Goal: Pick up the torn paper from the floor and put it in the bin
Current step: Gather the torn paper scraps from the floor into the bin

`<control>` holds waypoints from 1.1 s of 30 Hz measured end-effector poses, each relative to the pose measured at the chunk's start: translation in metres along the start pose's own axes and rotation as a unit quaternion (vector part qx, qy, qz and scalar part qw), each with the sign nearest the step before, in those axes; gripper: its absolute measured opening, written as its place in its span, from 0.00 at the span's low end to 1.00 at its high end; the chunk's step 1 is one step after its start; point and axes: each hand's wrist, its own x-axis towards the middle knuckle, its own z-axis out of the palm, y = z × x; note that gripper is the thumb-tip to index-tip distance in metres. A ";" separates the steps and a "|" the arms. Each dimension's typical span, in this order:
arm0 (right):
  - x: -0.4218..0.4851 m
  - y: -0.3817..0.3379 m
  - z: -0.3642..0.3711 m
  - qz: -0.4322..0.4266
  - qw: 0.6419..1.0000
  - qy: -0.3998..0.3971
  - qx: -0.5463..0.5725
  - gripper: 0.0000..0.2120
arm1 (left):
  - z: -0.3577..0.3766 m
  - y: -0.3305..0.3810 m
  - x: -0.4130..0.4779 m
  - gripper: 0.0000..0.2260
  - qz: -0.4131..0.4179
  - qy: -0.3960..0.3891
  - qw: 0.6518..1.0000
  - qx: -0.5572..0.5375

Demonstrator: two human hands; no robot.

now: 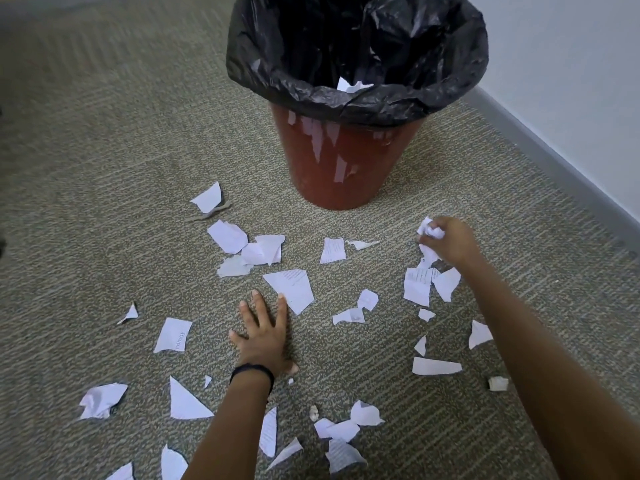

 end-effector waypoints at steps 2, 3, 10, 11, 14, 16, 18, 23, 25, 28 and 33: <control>-0.023 -0.036 -0.016 -0.047 0.992 -0.026 0.114 0.08 | 0.000 0.000 0.000 0.53 0.001 -0.001 1.000 -0.001; -0.035 -0.055 -0.027 -0.079 0.983 -0.035 0.162 0.09 | 0.000 -0.001 0.000 0.53 0.002 -0.001 1.000 -0.003; -0.084 -0.168 -0.103 -0.323 0.893 0.186 0.252 0.05 | -0.001 0.000 -0.001 0.53 0.003 -0.004 1.000 0.001; -0.078 -0.181 -0.109 -0.338 0.883 0.225 0.236 0.05 | -0.002 0.000 -0.001 0.53 0.002 -0.004 1.000 0.001; -0.042 -0.211 -0.111 -0.352 0.872 0.286 0.185 0.13 | -0.002 -0.001 -0.001 0.53 0.001 -0.005 1.000 -0.001; -0.019 -0.219 -0.105 -0.338 0.893 0.260 0.147 0.18 | -0.002 -0.001 -0.002 0.53 -0.001 -0.005 1.000 0.001; -0.010 -0.212 -0.098 -0.306 0.910 0.247 0.130 0.19 | -0.002 0.000 -0.002 0.53 -0.002 -0.003 1.000 0.001; -0.046 -0.143 -0.077 -0.259 0.839 0.384 0.284 0.10 | -0.001 -0.001 -0.002 0.53 -0.002 0.000 1.000 0.001; -0.057 -0.096 -0.057 -0.195 0.884 0.336 0.261 0.09 | -0.001 -0.001 -0.001 0.53 0.000 0.000 1.000 -0.001; -0.059 -0.021 -0.019 -0.052 0.984 0.126 0.115 0.14 | -0.001 -0.001 -0.001 0.53 -0.001 0.000 1.000 -0.007; -0.072 0.041 0.019 0.125 0.992 0.017 0.014 0.33 | -0.001 -0.001 -0.001 0.53 -0.002 -0.001 1.000 -0.009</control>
